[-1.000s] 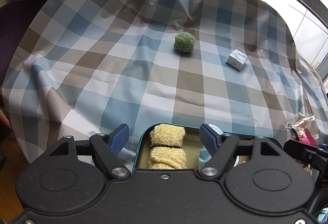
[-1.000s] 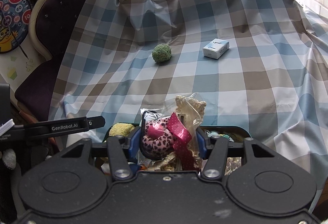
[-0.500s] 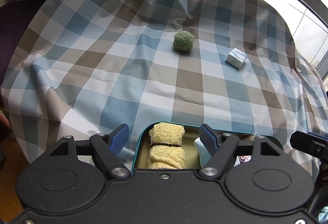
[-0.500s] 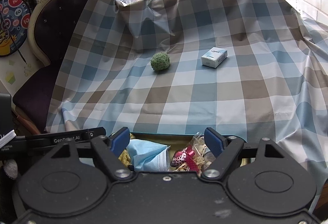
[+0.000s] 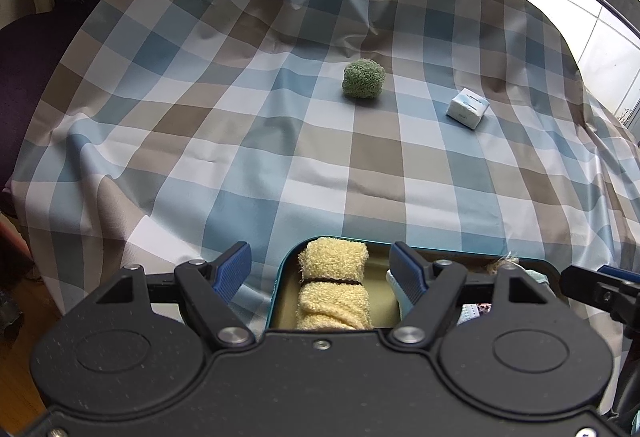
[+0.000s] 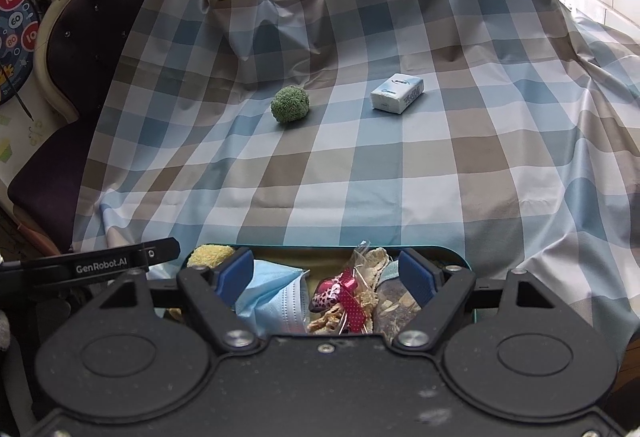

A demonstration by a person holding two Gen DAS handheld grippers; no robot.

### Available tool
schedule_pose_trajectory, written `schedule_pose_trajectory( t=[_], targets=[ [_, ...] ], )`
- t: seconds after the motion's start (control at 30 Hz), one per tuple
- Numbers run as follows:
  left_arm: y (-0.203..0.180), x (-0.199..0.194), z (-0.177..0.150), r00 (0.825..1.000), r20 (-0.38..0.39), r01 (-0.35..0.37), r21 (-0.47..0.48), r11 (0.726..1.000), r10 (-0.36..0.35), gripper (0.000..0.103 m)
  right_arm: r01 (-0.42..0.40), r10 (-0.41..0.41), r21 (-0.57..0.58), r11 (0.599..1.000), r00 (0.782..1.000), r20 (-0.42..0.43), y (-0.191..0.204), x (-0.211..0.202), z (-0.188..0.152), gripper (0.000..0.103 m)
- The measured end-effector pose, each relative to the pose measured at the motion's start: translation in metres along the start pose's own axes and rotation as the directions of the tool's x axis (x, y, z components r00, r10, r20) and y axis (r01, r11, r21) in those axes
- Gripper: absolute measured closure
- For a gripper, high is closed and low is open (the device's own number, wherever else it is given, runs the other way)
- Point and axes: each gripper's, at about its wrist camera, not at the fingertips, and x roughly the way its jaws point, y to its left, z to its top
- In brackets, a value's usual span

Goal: Organize soft objects
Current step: 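Lower the yellow towel into the tin with the left gripper while the right lowers the ribbon bag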

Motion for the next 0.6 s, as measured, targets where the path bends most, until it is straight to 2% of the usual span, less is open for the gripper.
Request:
schedule_pose_trajectory(
  t=[0.33, 0.6],
  targets=[
    [0.0, 0.017, 0.0, 0.999, -0.044, -0.013, 0.021, 1.0, 0.014, 0.03, 0.016, -0.017, -0.007, 1.0, 0.998, -0.057, -0.005, 0.021, -0.004, 0.023],
    [-0.005, 0.031, 0.021, 0.998, -0.055, -0.007, 0.072, 0.997, 0.011, 0.03, 0.052, -0.055, -0.037, 0.998, 0.996, -0.07, -0.01, 0.046, 0.014, 0.023]
  ],
)
